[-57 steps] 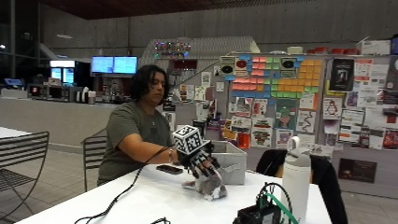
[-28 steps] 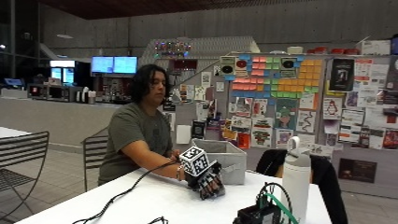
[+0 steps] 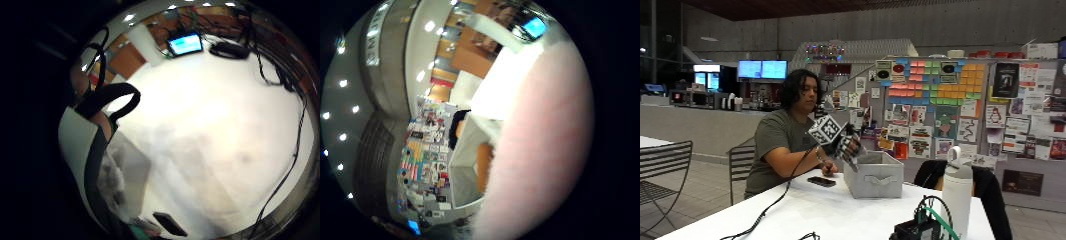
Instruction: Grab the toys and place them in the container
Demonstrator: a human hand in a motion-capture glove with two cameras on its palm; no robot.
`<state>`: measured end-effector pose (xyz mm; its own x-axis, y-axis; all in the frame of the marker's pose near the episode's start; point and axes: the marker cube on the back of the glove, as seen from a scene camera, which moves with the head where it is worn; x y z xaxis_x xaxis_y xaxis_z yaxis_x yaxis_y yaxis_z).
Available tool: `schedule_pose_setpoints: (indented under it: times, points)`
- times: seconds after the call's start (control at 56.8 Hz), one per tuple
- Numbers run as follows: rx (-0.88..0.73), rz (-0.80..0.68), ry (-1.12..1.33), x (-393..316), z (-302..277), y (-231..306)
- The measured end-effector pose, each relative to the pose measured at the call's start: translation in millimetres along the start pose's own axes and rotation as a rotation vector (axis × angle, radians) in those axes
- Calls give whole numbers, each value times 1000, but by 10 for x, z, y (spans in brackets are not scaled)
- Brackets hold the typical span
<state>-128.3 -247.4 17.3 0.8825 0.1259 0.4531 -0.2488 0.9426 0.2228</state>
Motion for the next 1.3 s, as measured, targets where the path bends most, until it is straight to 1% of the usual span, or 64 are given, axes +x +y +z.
schedule_pose_setpoints:
  times: [0.035,0.123,0.246,0.335,0.475,0.669,0.775,0.968,1.109,1.303]
  points:
    - [-52,-129,-12,-227,-102,160]
    - [-58,-294,-40,-771,-277,367]
    - [-156,-467,-125,-1394,-379,579]
    - [-201,-543,-158,-1702,-313,678]
    - [-266,-568,-208,-2016,-90,756]
    - [-360,-527,-299,-2057,203,699]
    - [-421,-543,-251,-2063,349,780]
    - [-403,-576,-173,-1984,317,841]
    - [-427,-581,-123,-1725,125,880]
    - [-502,-554,72,-976,-161,1069]
